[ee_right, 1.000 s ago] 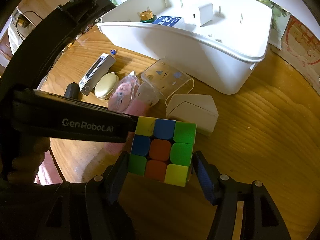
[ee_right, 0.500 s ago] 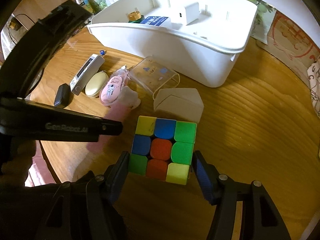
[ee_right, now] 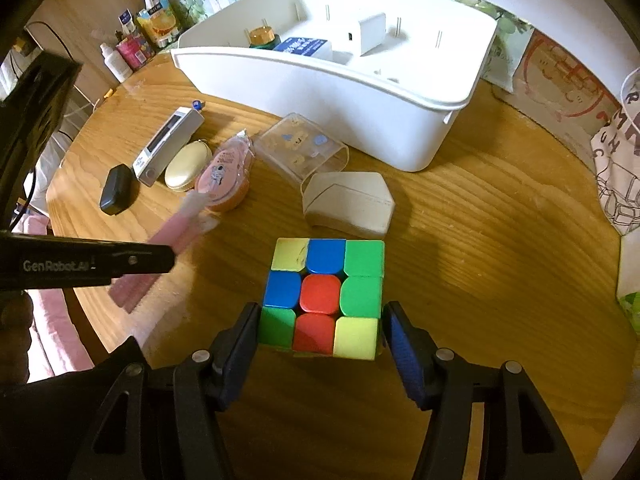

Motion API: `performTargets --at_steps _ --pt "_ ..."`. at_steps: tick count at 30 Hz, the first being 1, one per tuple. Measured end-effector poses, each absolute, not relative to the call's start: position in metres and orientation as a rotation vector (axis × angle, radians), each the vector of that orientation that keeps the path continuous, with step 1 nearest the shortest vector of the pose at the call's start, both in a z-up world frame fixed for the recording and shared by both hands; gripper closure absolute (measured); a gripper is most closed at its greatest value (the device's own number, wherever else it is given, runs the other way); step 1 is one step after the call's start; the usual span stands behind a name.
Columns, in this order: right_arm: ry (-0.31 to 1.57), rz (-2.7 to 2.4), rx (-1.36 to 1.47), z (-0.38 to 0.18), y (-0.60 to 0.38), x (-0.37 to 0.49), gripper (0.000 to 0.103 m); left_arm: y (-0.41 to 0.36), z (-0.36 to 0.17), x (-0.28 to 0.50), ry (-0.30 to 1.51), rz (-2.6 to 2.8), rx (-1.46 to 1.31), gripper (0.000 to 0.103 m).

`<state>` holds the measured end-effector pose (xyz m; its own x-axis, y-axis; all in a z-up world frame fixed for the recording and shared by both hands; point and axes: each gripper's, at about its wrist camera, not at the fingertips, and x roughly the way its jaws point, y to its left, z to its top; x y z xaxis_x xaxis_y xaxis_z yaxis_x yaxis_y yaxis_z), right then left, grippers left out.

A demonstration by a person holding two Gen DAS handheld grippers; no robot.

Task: Organize rigid objects
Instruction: 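Grasp the Rubik's cube with the right gripper while the left grasps the pink hair roller, then carry the cube and hair roller with both grippers over the white bin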

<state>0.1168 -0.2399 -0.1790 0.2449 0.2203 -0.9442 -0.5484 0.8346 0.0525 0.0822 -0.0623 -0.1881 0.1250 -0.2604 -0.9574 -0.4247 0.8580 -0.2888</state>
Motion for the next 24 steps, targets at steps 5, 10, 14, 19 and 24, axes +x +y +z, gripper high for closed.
performTargets --at_steps 5,10,14,19,24 --pt "1.197 0.556 -0.323 -0.171 -0.235 0.108 0.045 -0.044 -0.180 0.064 1.443 0.163 -0.603 0.075" --pt "1.162 0.576 -0.324 -0.157 -0.233 0.100 0.045 -0.030 -0.158 0.054 1.422 0.165 -0.592 0.075" --pt "1.133 0.590 -0.319 -0.141 -0.235 0.098 0.045 -0.031 -0.138 0.054 1.386 0.163 -0.563 0.075" --pt "1.054 0.612 -0.325 -0.113 -0.233 0.099 0.045 -0.027 -0.109 0.059 1.318 0.177 -0.501 0.075" --pt "0.973 0.630 -0.327 -0.087 -0.230 0.104 0.045 -0.023 -0.079 0.066 1.239 0.173 -0.446 0.075"
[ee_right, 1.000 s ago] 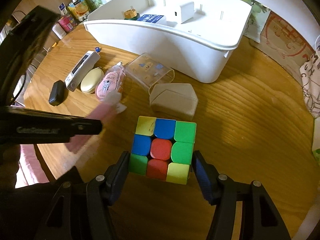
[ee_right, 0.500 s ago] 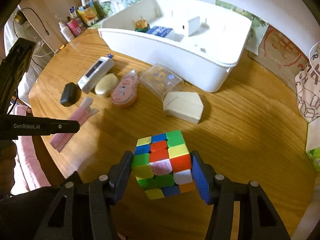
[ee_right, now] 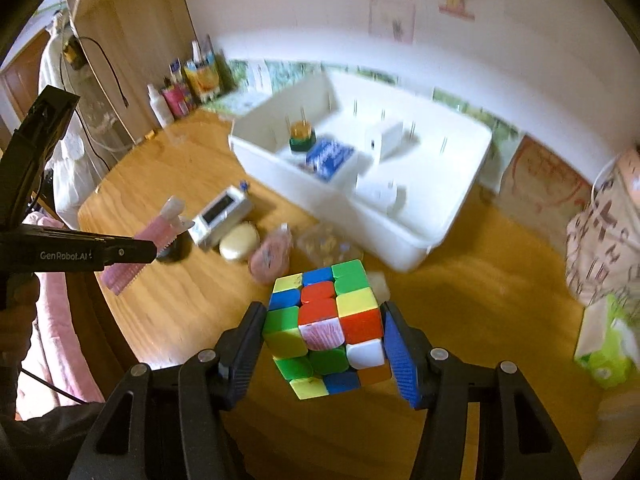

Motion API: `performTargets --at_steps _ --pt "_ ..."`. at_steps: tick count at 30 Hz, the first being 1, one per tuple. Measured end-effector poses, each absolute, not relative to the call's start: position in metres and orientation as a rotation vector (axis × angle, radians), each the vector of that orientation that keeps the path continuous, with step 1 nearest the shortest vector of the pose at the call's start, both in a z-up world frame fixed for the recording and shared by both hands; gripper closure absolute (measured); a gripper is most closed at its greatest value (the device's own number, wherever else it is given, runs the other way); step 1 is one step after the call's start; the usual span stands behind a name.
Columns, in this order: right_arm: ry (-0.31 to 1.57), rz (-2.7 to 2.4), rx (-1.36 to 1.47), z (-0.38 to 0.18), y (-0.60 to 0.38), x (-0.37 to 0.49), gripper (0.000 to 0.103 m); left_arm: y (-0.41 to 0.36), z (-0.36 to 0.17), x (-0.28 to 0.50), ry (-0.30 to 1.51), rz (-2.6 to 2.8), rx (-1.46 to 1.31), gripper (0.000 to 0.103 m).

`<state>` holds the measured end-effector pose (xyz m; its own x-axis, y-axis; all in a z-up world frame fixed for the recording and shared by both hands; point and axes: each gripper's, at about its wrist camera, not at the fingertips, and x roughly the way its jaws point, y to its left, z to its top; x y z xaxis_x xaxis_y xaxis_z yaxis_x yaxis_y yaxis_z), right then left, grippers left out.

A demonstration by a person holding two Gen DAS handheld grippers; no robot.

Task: Organize rigid objects
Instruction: 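Carry the cube and hair roller with both grippers over the white bin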

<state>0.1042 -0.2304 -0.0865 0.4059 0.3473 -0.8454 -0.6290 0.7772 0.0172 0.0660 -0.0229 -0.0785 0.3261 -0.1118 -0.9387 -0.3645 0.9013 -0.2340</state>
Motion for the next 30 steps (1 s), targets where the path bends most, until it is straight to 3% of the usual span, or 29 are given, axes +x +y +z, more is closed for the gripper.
performTargets --at_steps 16,30 --pt "0.800 0.638 -0.302 -0.042 -0.215 0.145 0.045 -0.024 -0.017 0.120 1.002 0.160 -0.321 0.075" --pt "0.657 0.596 -0.229 -0.050 -0.215 0.176 0.045 -0.029 -0.021 0.172 0.801 0.043 -0.279 0.075"
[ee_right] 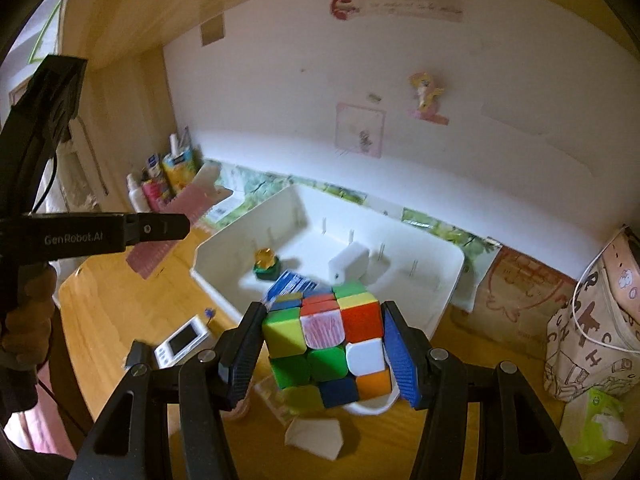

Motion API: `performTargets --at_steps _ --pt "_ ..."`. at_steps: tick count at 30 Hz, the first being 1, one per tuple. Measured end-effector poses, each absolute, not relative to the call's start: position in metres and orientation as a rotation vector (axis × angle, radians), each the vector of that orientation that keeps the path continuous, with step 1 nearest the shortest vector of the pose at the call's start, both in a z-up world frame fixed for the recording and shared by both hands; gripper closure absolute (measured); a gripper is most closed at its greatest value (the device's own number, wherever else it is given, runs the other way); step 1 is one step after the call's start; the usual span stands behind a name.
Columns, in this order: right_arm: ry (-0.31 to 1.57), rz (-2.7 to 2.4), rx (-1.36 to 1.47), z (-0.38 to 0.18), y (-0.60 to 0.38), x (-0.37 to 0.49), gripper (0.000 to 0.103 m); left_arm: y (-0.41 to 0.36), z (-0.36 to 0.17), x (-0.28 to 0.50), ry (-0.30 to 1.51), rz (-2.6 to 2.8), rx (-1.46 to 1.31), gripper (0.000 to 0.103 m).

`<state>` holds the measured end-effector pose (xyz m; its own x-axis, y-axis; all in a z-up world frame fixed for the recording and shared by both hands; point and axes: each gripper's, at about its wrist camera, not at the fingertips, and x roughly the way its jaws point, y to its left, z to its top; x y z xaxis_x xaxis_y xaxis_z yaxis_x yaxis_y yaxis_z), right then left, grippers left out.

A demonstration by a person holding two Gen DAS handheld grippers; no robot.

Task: Organize rigid objects
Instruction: 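Carry the cube and hair roller with both grippers over the white bin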

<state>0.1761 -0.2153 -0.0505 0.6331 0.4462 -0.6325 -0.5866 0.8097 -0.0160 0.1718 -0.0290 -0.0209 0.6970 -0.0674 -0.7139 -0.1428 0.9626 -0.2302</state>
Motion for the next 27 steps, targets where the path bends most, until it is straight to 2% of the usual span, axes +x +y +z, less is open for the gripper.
performTargets --at_steps 10,27 --pt "0.583 0.527 -0.234 -0.073 -0.213 0.201 0.045 -0.028 -0.041 0.210 0.711 -0.016 -0.292 0.075" --pt "0.657 0.496 -0.222 -0.111 -0.216 0.235 0.045 -0.045 -0.086 0.260 0.793 -0.045 -0.300 0.075"
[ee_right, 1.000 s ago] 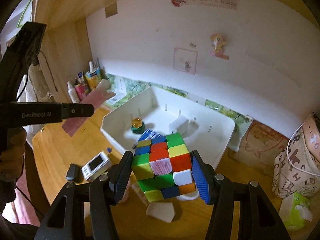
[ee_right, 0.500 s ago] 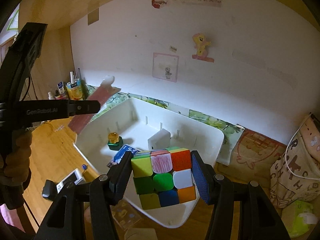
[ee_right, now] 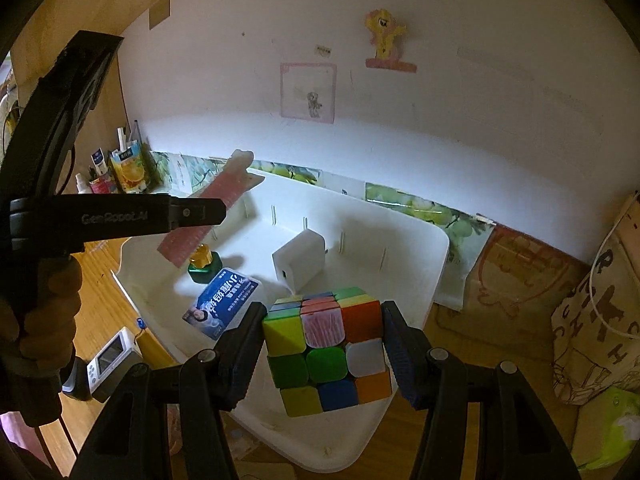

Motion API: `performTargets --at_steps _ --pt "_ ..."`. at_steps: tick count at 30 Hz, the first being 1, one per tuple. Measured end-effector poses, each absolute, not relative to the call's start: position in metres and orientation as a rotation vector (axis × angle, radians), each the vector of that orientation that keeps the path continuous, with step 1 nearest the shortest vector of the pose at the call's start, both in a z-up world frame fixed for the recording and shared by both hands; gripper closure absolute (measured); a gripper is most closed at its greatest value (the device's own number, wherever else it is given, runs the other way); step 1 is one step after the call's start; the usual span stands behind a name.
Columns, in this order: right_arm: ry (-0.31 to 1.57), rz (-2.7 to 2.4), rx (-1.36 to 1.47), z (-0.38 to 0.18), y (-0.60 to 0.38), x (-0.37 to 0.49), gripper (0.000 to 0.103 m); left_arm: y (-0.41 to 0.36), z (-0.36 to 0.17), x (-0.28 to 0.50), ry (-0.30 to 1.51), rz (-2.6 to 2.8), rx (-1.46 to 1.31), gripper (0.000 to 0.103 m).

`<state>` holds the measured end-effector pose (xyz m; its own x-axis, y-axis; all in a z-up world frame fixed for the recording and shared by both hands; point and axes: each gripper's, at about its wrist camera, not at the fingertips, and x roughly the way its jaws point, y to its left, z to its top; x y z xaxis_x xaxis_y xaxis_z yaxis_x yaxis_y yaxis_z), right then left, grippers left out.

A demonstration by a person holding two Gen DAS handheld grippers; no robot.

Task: Organize rigid objects
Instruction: 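Carry the cube and hair roller with both grippers over the white bin, then open both grippers to drop the cube and hair roller into the bin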

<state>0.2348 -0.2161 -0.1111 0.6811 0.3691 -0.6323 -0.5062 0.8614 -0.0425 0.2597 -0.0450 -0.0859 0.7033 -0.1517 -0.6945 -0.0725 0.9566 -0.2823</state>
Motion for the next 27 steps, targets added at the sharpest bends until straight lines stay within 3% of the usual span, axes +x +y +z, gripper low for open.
performTargets --at_steps 8,11,13,15,27 --pt "0.671 0.512 -0.218 -0.113 -0.215 0.237 0.045 -0.044 -0.086 0.261 0.805 -0.011 -0.294 0.072" --pt "0.689 0.510 -0.215 -0.114 -0.215 0.238 0.041 -0.042 -0.084 0.260 0.804 0.006 -0.293 0.046" --pt "0.680 0.512 -0.204 -0.111 -0.216 0.237 0.029 -0.040 -0.081 0.257 0.782 0.022 -0.310 0.026" --pt "0.665 0.508 -0.192 -0.107 -0.218 0.234 0.023 -0.036 -0.078 0.255 0.766 0.037 -0.329 0.025" --pt "0.662 0.494 -0.201 -0.098 -0.222 0.225 0.022 -0.026 -0.068 0.241 0.757 0.106 -0.343 0.025"
